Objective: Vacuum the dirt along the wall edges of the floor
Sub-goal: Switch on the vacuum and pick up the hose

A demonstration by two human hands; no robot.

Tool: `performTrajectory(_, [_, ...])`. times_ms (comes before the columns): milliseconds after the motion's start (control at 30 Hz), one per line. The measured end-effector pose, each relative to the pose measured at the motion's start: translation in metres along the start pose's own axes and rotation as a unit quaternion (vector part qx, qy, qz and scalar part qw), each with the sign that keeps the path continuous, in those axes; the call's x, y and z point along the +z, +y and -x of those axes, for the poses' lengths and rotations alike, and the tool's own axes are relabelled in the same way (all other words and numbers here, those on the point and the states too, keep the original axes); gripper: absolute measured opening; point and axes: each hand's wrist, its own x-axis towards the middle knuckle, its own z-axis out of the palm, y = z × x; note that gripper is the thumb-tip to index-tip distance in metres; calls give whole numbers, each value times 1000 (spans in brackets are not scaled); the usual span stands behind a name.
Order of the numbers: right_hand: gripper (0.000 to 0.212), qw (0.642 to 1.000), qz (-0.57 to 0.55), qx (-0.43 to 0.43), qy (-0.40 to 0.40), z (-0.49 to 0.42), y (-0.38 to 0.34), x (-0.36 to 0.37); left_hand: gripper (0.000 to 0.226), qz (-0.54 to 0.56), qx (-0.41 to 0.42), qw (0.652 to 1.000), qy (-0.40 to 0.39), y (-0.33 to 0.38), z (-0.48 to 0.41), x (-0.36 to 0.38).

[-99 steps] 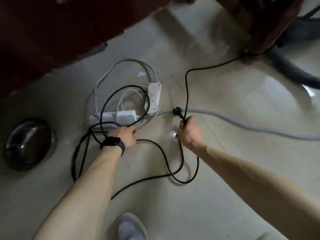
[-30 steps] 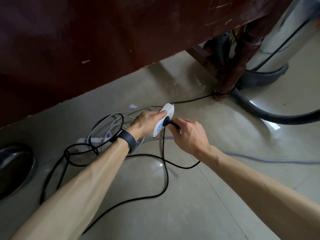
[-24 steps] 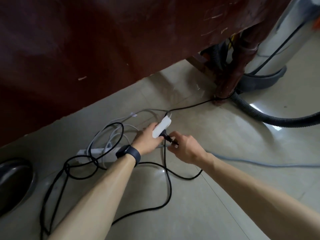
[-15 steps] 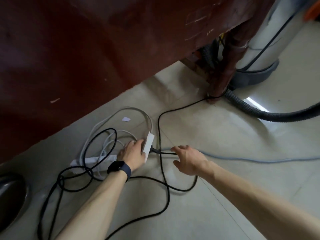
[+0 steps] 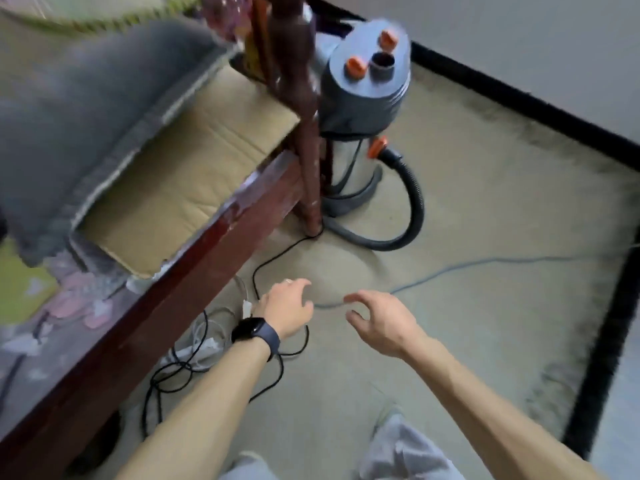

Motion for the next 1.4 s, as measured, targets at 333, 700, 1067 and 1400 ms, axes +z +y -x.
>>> performTrajectory(333, [29, 981, -66, -32, 180, 178, -36, -317, 37, 160, 82, 981, 68, 255, 97, -232])
performTrajectory(700, [28, 970, -111, -32, 212, 153, -28, -420, 34, 205, 47, 973, 99, 296, 56, -321])
performTrajectory(1067, [28, 989, -34, -52, 136, -49, -51, -515, 34, 254, -26, 964, 70, 298, -102, -385])
performTrajectory(1400, [31, 995, 8, -92, 41, -229, -42, -549, 31, 311, -138, 936, 86, 287, -233, -430])
